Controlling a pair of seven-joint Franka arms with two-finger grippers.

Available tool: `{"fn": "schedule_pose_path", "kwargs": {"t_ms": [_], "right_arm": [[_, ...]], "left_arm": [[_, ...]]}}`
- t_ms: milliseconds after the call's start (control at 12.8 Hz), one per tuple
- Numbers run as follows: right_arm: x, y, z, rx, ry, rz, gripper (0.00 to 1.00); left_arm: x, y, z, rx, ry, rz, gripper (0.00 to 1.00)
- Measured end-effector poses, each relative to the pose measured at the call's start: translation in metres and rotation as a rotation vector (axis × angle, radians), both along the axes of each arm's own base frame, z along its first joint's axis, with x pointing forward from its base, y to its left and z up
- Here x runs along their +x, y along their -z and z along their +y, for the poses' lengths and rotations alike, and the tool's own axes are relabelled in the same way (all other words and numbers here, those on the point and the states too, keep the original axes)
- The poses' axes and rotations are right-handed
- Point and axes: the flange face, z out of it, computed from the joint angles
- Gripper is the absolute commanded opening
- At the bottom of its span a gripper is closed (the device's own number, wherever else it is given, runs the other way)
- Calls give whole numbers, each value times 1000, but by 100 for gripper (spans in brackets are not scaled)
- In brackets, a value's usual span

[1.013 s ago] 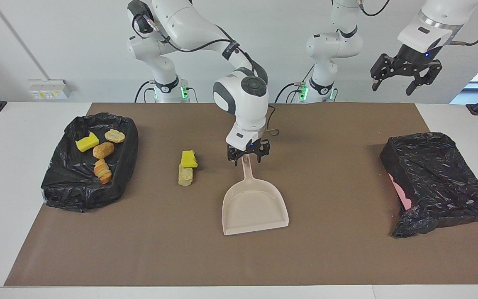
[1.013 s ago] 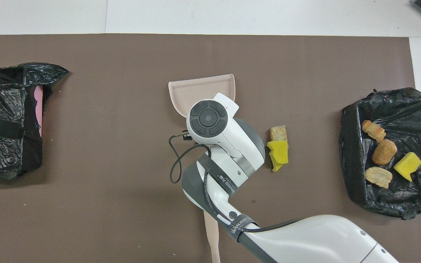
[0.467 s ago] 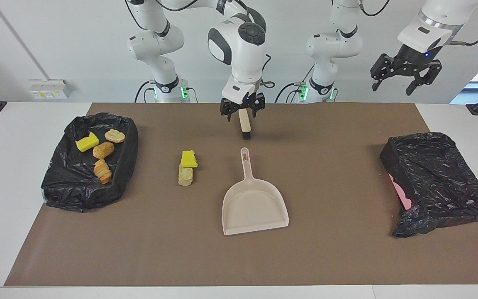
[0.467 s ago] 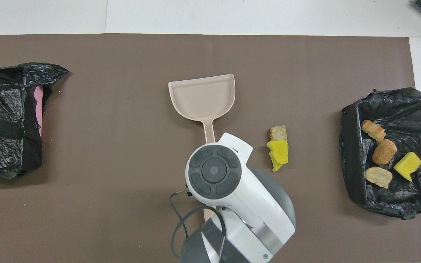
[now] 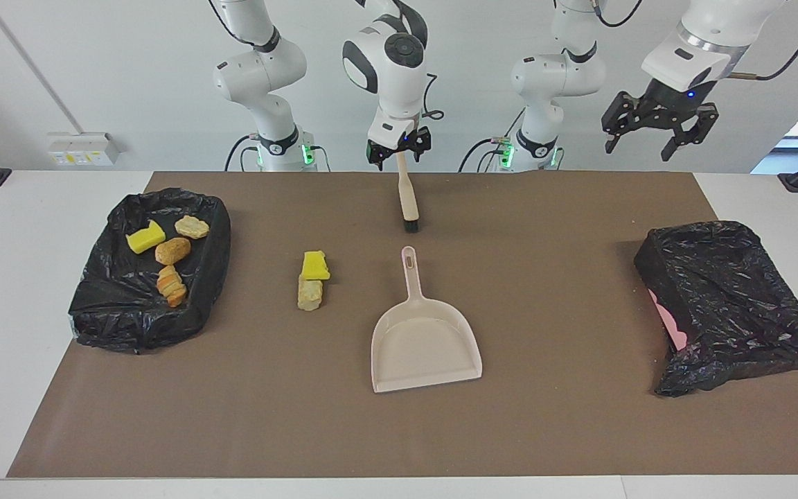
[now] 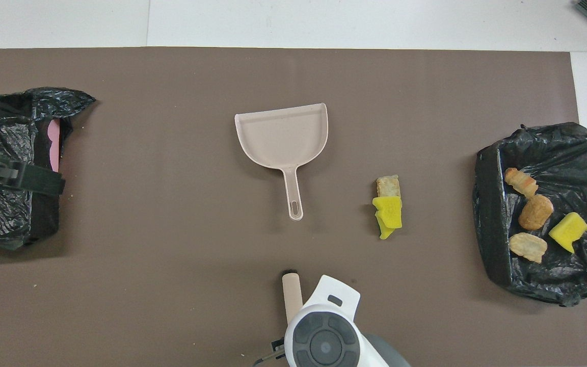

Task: Sweep and dump trash in bin
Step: 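Lower the dustpan onto the table and withdraw the right gripper, then reach the left gripper to the dustpan handle and grasp it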

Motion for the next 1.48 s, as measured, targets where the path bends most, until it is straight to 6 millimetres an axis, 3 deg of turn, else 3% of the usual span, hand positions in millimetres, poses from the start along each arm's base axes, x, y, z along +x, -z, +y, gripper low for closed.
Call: {"fn": "schedule_pose_path", "kwargs": {"t_ms": [156, 467, 623, 779, 1013, 1168, 1324, 1480], "right_arm": [[-24, 15, 3, 35, -20, -37, 100], [-50, 58, 10, 48, -32, -65, 100], [-67, 84, 23, 55, -28, -78, 100], [-72, 98, 28, 46, -28, -69, 100], [-70, 99, 27, 45, -24, -66, 100], [-70, 99, 27, 44, -24, -66, 100], [-71, 100, 26, 40, -25, -62, 79], [-70, 99, 26, 41, -24, -64, 58]], "left_arm": [[-1, 20, -50, -14, -67, -27, 100], [-1, 67, -145, -63, -143, -70, 100], [6, 88, -170, -79, -149, -76, 100], [9, 108, -190, -81, -138, -64, 100], [9, 142, -231, -97, -160, -54, 100], [8, 180, -267, -110, -179, -44, 100], [9, 214, -288, -112, -192, -28, 100], [14, 236, -299, -130, -221, -35, 100]]}}
